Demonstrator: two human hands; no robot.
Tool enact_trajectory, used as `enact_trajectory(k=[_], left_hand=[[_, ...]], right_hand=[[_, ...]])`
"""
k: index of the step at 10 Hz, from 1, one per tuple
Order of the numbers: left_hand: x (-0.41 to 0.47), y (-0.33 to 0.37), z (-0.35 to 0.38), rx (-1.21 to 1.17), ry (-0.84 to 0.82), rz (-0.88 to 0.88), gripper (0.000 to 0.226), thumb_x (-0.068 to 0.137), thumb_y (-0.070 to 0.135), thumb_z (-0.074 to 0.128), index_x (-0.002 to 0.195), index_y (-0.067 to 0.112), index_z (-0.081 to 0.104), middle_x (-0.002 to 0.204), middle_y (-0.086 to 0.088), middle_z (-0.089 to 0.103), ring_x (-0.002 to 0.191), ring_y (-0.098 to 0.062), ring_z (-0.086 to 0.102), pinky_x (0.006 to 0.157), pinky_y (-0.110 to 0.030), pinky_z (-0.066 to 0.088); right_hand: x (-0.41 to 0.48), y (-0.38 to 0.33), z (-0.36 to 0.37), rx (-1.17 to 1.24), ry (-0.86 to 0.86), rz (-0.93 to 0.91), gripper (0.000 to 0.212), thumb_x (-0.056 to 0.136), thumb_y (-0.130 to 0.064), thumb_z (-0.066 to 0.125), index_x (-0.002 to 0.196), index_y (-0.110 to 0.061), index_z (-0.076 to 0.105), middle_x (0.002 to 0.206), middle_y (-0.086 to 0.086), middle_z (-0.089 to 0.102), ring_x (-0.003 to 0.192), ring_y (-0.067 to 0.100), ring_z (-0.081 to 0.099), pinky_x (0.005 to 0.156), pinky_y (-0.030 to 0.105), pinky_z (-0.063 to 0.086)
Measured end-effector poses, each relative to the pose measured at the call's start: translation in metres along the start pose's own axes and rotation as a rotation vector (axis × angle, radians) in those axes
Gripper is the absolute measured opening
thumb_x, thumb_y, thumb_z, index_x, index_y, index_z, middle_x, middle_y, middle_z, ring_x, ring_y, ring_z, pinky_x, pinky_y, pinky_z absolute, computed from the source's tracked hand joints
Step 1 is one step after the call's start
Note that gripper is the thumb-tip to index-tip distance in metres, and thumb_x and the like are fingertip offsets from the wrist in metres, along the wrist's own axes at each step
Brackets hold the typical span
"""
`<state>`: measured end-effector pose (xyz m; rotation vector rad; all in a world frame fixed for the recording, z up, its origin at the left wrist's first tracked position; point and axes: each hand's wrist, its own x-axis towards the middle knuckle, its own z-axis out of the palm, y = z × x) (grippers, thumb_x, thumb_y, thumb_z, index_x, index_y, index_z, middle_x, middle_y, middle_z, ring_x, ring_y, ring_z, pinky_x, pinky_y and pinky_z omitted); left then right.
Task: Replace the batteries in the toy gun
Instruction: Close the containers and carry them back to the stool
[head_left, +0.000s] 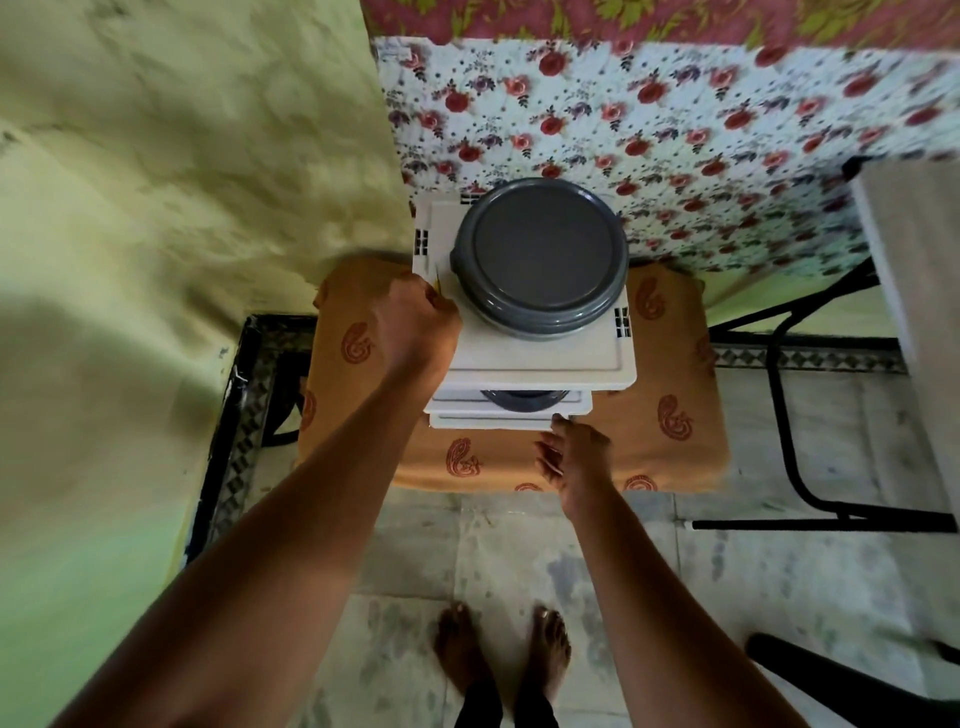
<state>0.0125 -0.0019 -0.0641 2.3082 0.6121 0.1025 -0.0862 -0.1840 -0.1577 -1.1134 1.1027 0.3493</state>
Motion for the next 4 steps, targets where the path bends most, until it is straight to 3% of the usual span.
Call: enact_trajectory(k=[1,2,4], left_hand=[[0.006,-0.002,0.004,0.034,0.022,0.062,0.011,0.088,0.013,0.065,0.078,0.010,0.069,0.066,-0.002,0.069,0.056,-0.018,0.068,0.045,-0.023,0.049],[0.008,-0.006,0.004,0.073,0.020,0.150,0.013,0.089,0.018,0.069,0.080,0.009,0.071,0.069,-0.002,0.070,0.058,-0.016,0.068,0.048,-0.022,0.048],[0.012,-0.021,0.009,0.047,0.003,0.174,0.020,0.086,0.034,0.066,0.083,0.015,0.069,0.074,-0.001,0.070,0.069,-0.022,0.069,0.060,-0.035,0.060]], right_hand=[[0.003,0.003,-0.003,0.007,0.000,0.011,0.031,0.098,-0.008,0.060,0.127,0.002,0.059,0.069,0.009,0.064,0.059,0.020,0.053,0.059,0.025,0.033],[0.001,0.005,-0.004,0.007,0.001,0.002,0.031,0.097,-0.006,0.056,0.126,0.004,0.059,0.072,0.011,0.064,0.060,0.020,0.053,0.061,0.025,0.030],[-0.007,0.005,-0.007,0.006,-0.022,-0.031,0.027,0.098,-0.007,0.058,0.123,0.003,0.059,0.075,0.012,0.066,0.064,0.022,0.057,0.061,0.026,0.033]])
